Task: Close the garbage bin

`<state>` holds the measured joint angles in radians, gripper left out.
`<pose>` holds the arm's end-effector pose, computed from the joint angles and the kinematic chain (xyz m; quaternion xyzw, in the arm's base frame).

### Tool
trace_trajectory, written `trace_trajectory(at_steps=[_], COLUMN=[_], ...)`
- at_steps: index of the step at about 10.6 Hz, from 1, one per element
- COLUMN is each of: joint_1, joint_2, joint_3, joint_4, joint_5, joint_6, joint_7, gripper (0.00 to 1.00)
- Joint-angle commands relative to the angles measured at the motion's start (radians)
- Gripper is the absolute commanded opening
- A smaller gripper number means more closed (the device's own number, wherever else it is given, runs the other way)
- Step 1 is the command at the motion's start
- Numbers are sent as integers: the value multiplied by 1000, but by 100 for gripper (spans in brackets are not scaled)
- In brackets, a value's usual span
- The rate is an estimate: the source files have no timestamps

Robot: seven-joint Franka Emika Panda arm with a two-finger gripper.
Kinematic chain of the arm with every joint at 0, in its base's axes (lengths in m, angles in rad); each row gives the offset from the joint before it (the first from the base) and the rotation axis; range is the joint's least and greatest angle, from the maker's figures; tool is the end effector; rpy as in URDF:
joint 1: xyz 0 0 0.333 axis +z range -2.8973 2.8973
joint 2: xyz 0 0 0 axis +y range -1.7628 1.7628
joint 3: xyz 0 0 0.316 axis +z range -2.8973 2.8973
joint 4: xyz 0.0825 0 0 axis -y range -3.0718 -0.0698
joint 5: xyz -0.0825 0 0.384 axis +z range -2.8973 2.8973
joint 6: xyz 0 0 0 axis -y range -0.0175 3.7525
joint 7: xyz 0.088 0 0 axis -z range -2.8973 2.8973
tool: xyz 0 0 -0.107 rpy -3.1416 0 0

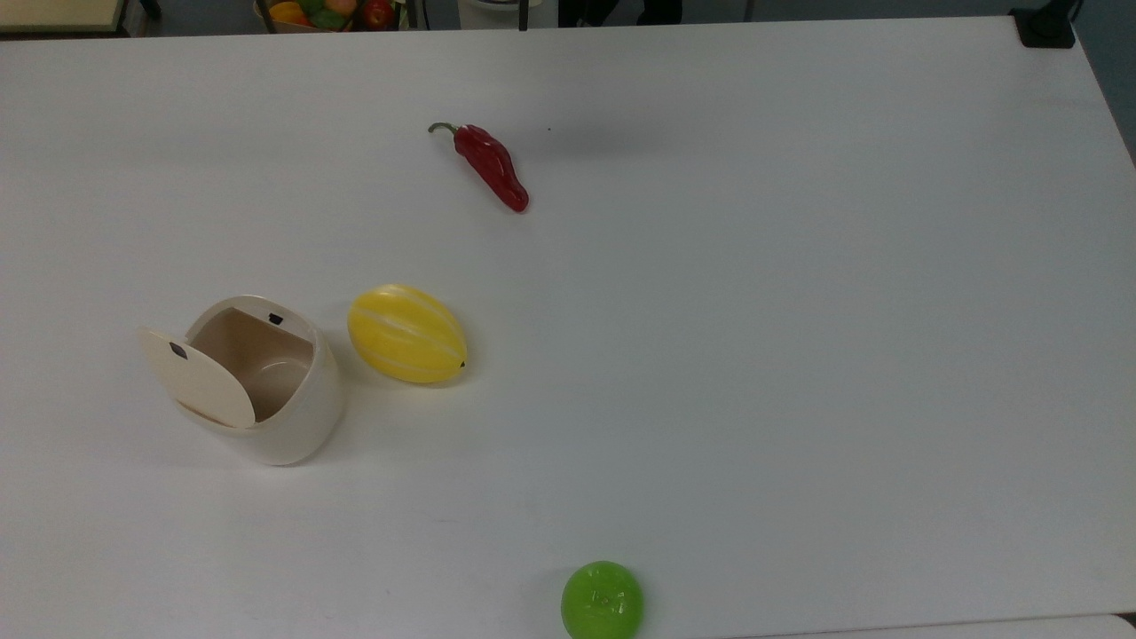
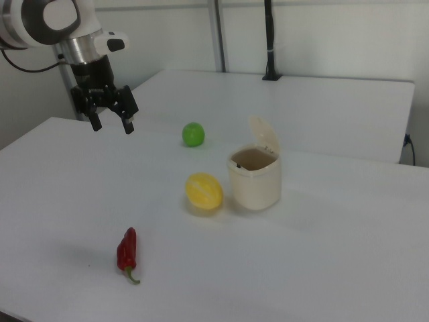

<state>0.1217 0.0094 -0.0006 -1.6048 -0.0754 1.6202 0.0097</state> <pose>0.5582 0.0601 0.6078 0.9976 0.0574 0.0055 0.0374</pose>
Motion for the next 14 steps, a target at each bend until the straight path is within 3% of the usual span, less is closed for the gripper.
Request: trace_trajectory(at_steps=[1,11,12,14], joint_1=[-5,-17,-17,-17], joint_2=[-11,-8,-6,-6], joint_3=[-7,-7,-7,-7], joint_4=[-26,-23,-23,-23], joint_5=[2,2,2,3], joint_6=[10,12,12,12], joint_7=[-19,-30,-34,-43], gripper=[100,98,86,33])
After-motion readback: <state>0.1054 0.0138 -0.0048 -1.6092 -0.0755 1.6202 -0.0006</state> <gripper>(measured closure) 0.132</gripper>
